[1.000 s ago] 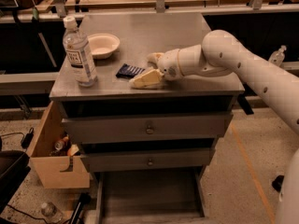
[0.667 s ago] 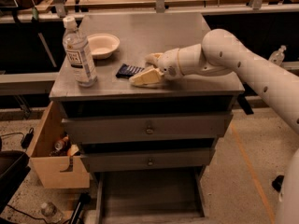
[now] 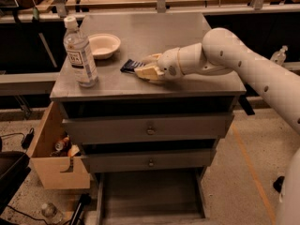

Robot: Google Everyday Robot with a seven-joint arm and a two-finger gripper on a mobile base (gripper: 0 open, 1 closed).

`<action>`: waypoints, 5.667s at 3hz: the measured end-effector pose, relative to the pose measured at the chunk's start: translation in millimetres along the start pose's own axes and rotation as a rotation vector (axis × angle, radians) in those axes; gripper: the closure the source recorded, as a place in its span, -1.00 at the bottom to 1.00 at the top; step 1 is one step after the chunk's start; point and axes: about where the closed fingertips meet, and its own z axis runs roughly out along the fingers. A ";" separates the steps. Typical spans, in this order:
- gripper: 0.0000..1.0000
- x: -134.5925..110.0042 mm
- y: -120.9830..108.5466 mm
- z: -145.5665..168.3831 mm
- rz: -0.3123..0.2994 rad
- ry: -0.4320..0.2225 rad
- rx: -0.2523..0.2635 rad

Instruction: Place rxbar blueberry into bottom drawer

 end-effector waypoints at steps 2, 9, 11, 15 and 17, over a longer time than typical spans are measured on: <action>1.00 -0.7 0.1 -0.2 0.000 0.000 0.000; 1.00 -1.0 0.4 -0.4 -0.001 0.000 0.000; 1.00 -55.8 -2.3 -17.0 -0.065 0.041 0.113; 1.00 -3.7 151.2 -117.4 -0.172 0.100 0.192; 1.00 156.6 199.1 -166.9 0.025 0.111 0.106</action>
Offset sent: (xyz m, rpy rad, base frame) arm -0.0102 0.0119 0.0568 -0.0914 -0.0903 0.0421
